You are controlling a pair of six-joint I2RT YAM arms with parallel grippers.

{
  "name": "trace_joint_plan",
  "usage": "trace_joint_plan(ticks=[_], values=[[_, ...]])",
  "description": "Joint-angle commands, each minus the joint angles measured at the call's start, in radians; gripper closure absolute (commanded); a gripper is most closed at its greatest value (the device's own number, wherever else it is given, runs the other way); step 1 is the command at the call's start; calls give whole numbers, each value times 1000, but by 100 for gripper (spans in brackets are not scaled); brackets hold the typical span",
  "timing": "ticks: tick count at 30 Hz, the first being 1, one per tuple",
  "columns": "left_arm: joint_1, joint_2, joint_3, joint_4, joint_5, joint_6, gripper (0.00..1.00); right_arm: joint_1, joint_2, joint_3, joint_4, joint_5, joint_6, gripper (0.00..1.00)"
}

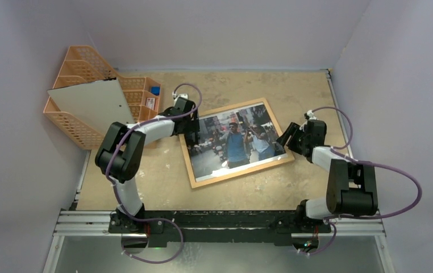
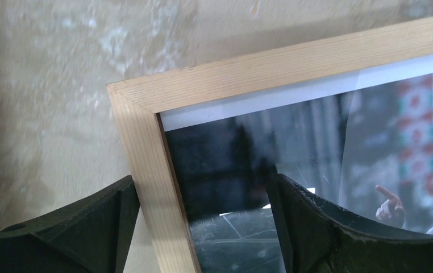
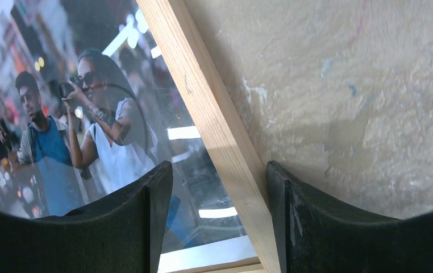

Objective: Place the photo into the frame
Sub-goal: Turn over the photo frame at the center of the board, then reset both arms

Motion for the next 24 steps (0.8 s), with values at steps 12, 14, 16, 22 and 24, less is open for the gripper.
trace_joint_plan(ticks=[12, 14, 16, 22, 24], values=[[-40, -103, 147, -33, -166, 54, 14, 53, -283, 93, -304, 212, 146, 26], [-40, -142, 140, -62, -198, 53, 14, 53, -302, 124, -348, 246, 131, 25], [-40, -185, 138, -96, -208, 47, 14, 53, -324, 150, -384, 266, 125, 25], [-40, -378, 105, -157, -171, 16, 14, 53, -519, 227, -473, 335, 149, 26], [-40, -458, 93, -167, -187, 40, 14, 53, -585, 257, -505, 377, 154, 25]])
